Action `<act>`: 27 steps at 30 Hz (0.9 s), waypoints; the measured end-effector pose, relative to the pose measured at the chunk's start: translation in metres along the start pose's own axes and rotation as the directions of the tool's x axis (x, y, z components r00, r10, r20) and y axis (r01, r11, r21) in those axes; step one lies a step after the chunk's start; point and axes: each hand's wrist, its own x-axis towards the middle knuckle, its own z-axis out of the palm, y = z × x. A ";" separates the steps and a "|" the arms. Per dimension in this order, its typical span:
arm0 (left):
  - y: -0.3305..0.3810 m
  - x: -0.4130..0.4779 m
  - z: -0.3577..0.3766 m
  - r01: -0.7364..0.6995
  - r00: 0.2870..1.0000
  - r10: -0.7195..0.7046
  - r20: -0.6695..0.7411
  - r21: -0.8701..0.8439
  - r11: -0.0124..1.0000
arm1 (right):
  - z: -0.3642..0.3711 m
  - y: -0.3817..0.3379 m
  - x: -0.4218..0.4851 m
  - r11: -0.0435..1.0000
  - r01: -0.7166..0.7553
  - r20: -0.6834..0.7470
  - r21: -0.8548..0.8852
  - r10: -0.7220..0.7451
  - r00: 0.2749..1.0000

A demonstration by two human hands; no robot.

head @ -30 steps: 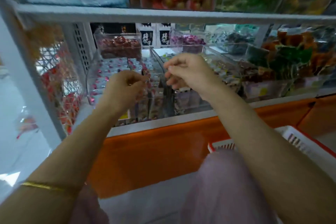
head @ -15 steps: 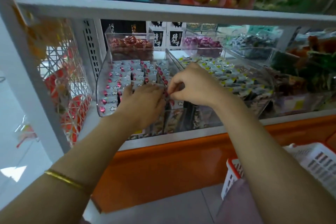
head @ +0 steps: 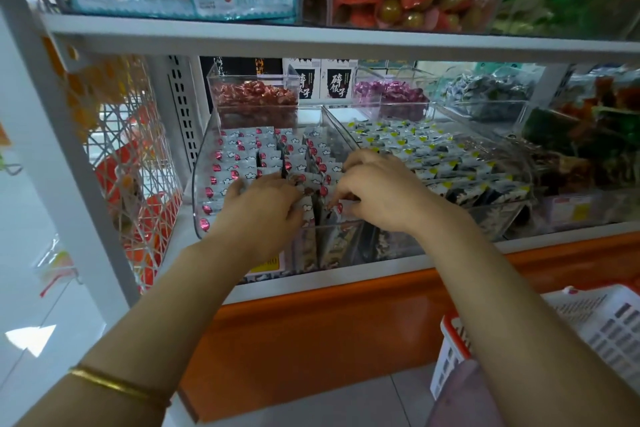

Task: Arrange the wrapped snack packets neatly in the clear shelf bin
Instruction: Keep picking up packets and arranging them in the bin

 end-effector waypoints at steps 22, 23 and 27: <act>0.008 -0.004 -0.026 0.087 0.975 -0.221 -0.025 -0.873 0.480 | -0.010 0.009 -0.002 0.163 0.138 -0.207 0.977 0.563 0.800; 0.007 -0.003 -0.028 0.131 0.960 -0.277 0.029 -0.925 0.357 | -0.009 0.009 -0.003 0.075 0.136 -0.154 0.988 0.538 0.829; 0.001 -0.002 -0.032 0.146 0.909 -0.379 0.170 -0.985 -0.090 | -0.006 0.007 -0.006 -0.232 0.090 0.010 0.968 0.396 0.918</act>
